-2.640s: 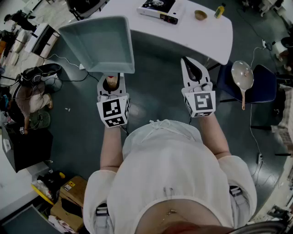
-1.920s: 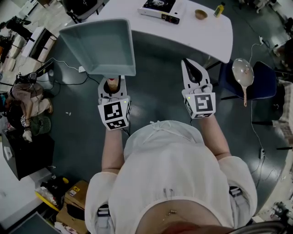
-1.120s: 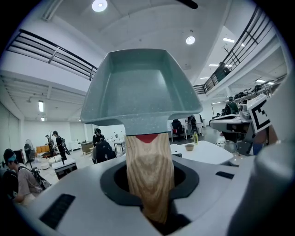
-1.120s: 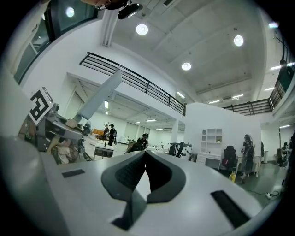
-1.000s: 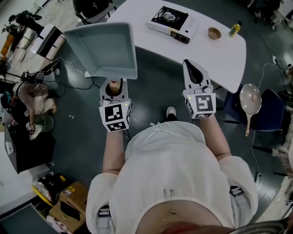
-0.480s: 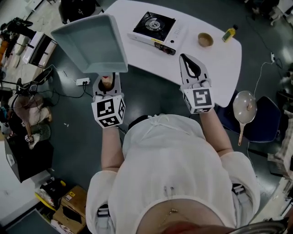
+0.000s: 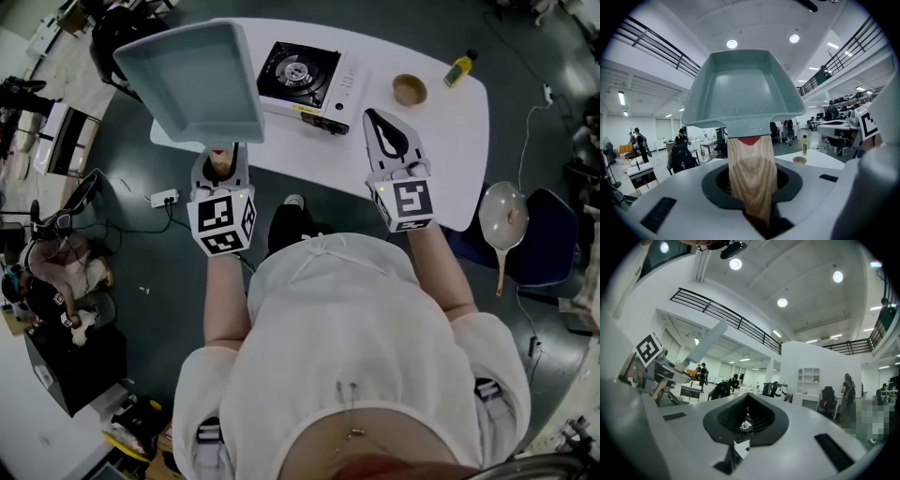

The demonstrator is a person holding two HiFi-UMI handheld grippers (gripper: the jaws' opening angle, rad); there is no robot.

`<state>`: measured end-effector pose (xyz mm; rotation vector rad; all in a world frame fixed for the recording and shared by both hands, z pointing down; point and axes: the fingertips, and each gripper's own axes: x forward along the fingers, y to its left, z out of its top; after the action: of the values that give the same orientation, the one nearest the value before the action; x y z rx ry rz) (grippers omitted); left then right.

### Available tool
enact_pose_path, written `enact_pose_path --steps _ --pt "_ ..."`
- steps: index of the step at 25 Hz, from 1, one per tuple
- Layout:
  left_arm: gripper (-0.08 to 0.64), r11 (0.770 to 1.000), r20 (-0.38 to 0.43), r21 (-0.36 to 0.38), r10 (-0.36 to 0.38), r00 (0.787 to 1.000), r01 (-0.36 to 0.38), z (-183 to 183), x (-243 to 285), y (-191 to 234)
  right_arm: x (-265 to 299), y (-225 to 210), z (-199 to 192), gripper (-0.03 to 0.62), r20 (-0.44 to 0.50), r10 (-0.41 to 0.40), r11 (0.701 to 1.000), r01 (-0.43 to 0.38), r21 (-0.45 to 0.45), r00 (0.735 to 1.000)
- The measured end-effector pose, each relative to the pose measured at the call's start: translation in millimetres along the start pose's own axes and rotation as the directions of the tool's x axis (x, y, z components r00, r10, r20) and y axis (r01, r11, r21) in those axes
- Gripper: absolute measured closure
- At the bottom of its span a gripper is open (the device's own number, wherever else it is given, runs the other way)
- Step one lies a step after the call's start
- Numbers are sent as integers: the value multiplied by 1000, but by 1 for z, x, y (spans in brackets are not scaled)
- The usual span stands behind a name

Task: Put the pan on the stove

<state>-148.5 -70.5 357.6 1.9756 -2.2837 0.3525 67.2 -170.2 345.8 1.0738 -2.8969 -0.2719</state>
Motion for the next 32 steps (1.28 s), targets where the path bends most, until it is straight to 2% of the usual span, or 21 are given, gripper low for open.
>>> enact_pose_path --steps 5,8,17,20,26,28,32 --pt "448 994 -28 40 -96 995 97 6 72 13 44 -18 -11 586 -52 -79 997 80 10 996" --pt "448 984 -53 54 -167 984 170 4 108 18 65 -24 -21 586 -94 -126 992 128 14 988" --pt "446 935 -181 40 -339 923 351 -24 200 16 123 -44 -47 586 -181 -247 967 254 11 952" --pt "446 916 -266 22 -381 885 401 -46 220 9 135 -47 -62 586 -216 -262 962 272 17 941" --pt "446 889 -447 -35 -422 789 456 -97 247 -7 153 -45 -90 586 -280 -246 964 265 32 928" --pt "446 885 -503 -62 -427 751 461 -111 253 -10 157 -45 -97 586 -297 -241 964 264 38 924" --pt "445 875 -608 -121 -439 662 469 -135 262 -18 160 -52 -110 586 -328 -259 958 286 35 908"
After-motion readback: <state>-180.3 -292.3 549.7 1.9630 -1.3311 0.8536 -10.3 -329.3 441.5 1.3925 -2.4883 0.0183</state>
